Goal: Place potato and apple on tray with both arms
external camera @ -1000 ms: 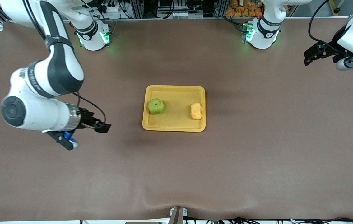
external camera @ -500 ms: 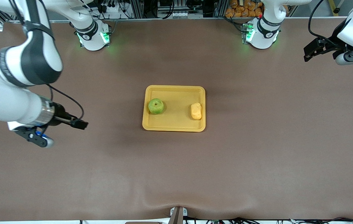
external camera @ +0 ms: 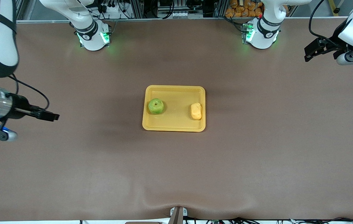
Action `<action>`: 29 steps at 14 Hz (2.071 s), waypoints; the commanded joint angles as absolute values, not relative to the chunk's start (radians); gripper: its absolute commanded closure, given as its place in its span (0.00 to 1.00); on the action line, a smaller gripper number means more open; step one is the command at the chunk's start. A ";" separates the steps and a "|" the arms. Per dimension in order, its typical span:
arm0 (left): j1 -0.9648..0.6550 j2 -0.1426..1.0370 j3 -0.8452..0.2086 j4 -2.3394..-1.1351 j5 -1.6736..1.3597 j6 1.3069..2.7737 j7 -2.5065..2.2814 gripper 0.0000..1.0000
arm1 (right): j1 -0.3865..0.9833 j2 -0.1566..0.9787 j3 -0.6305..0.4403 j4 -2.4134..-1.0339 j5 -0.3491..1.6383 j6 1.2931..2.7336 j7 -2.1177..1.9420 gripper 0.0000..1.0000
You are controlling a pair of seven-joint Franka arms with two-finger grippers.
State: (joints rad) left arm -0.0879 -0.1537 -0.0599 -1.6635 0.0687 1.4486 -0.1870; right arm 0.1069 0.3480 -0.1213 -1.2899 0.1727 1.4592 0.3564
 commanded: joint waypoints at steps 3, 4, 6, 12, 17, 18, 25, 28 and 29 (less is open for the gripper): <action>-0.089 -0.156 -0.051 -1.645 0.064 1.436 -0.169 0.00 | 0.065 0.279 -0.103 -1.304 0.155 1.396 0.325 0.00; -0.089 -0.155 -0.051 -1.643 0.064 1.437 -0.169 0.00 | 0.063 0.261 -0.101 -1.304 0.156 1.381 0.308 0.00; -0.089 -0.147 -0.051 -1.634 0.060 1.437 -0.169 0.00 | 0.064 0.238 -0.101 -1.304 0.129 1.378 0.255 0.00; -0.091 -0.137 -0.052 -1.615 0.051 1.437 -0.169 0.00 | -0.018 0.146 -0.005 -1.308 0.071 1.321 0.229 0.00; -0.094 -0.137 -0.055 -1.614 0.051 1.437 -0.169 0.00 | -0.043 0.055 0.021 -1.386 0.046 1.331 0.129 0.00; -0.094 -0.137 -0.055 -1.614 0.051 1.437 -0.169 0.00 | -0.041 0.040 0.023 -1.403 0.031 1.331 0.124 0.00; -0.094 -0.140 -0.058 -1.614 0.052 1.436 -0.170 0.00 | -0.040 -0.121 0.014 -1.626 0.023 1.457 -0.020 0.00; -0.094 -0.140 -0.058 -1.611 0.052 1.436 -0.169 0.00 | -0.038 -0.107 0.017 -1.592 -0.027 1.463 -0.084 0.00; -0.094 -0.140 -0.058 -1.611 0.051 1.436 -0.169 0.00 | -0.029 -0.107 0.017 -1.589 -0.059 1.463 -0.151 0.00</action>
State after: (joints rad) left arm -0.0909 -0.1496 -0.0603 -1.6364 0.0686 1.4492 -0.1868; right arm -0.0212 -0.0871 0.0007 -1.5809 -0.0026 1.4552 -0.0636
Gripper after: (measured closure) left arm 0.000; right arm 0.000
